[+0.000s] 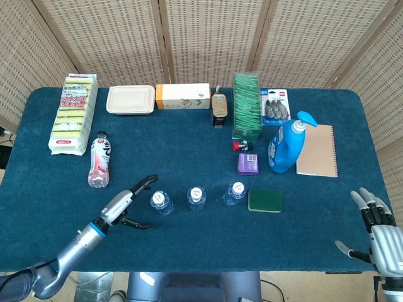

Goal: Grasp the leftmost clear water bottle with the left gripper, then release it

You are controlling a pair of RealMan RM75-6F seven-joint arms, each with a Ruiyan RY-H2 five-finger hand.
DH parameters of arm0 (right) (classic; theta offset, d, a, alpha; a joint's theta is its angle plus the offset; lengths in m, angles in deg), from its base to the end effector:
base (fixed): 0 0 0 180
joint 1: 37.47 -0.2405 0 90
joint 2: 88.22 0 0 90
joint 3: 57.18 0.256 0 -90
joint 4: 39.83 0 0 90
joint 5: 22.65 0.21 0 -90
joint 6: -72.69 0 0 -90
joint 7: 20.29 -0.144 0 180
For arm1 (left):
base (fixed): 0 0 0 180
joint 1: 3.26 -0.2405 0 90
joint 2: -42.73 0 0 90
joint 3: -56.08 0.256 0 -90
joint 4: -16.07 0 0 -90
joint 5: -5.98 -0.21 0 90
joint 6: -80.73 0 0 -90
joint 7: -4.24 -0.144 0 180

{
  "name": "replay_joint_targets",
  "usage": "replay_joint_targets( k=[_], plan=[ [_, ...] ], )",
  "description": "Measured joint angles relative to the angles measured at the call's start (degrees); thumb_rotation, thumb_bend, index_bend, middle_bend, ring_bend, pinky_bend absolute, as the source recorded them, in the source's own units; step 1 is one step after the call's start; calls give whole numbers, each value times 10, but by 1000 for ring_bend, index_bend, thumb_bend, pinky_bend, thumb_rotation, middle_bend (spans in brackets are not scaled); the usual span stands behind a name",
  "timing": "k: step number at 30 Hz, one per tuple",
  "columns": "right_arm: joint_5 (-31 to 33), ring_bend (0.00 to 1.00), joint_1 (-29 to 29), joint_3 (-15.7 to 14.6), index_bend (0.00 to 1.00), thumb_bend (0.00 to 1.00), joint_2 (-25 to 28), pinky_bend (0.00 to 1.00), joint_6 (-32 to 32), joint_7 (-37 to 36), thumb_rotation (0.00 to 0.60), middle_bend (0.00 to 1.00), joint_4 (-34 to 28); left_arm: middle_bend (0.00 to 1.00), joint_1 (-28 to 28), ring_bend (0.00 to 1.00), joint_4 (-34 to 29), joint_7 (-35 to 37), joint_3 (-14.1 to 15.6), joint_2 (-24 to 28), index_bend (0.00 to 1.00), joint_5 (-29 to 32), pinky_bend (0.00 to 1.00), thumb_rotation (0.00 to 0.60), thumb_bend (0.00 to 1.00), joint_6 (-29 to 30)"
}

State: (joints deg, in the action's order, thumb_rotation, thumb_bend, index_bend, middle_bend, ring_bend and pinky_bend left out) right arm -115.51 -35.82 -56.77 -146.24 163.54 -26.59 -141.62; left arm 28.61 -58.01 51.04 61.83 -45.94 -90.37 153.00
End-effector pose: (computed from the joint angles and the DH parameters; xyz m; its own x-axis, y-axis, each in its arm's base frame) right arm -0.2857 -0.1371 0.1794 0.2398 0.0092 0.9708 -0.9705 -0.0255 0.2399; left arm -0.2107 0.2614 -0.0129 -0.2108 0.5649 0.7978 0.8475 -0.3011 0.4372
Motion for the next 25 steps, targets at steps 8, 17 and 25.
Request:
replay_joint_targets(
  k=[8,17,25],
  plan=[
    [-4,0,0,-2,0,31,-2,0,0,10,600,0,-2,0,-31,0,-35,-34,12,85,0,-9,101,600,88,55],
    [8,0,1,5,0,30,-7,0,5,24,600,0,-2,0,-120,0,-82,-187,20,197,0,22,80,600,88,145],
    [52,0,9,34,14,34,-28,0,30,81,600,0,8,0,-225,0,-95,-266,21,250,0,54,79,600,88,241]
  ],
)
